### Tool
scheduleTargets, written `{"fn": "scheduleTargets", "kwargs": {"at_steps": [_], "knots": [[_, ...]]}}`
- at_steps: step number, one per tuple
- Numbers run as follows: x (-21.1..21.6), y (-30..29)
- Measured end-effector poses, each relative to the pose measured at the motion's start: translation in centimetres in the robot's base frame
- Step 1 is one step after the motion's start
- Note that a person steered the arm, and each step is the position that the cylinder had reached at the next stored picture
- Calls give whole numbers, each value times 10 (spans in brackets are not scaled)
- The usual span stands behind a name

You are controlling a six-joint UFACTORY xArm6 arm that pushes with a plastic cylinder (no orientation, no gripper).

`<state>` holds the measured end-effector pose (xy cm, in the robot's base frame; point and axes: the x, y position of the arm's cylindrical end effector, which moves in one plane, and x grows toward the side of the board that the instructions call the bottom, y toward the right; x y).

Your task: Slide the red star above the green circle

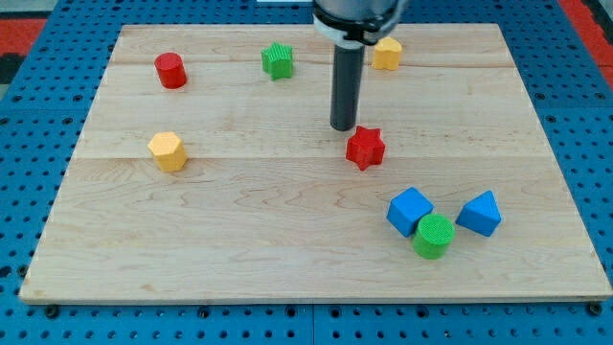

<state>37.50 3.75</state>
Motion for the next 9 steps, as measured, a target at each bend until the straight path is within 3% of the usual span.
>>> {"fn": "scheduleTargets", "kwargs": {"at_steps": [2, 4, 5, 6, 7, 9], "knots": [[69, 12], [87, 52], [90, 35], [71, 69], [71, 57], [101, 115]]}}
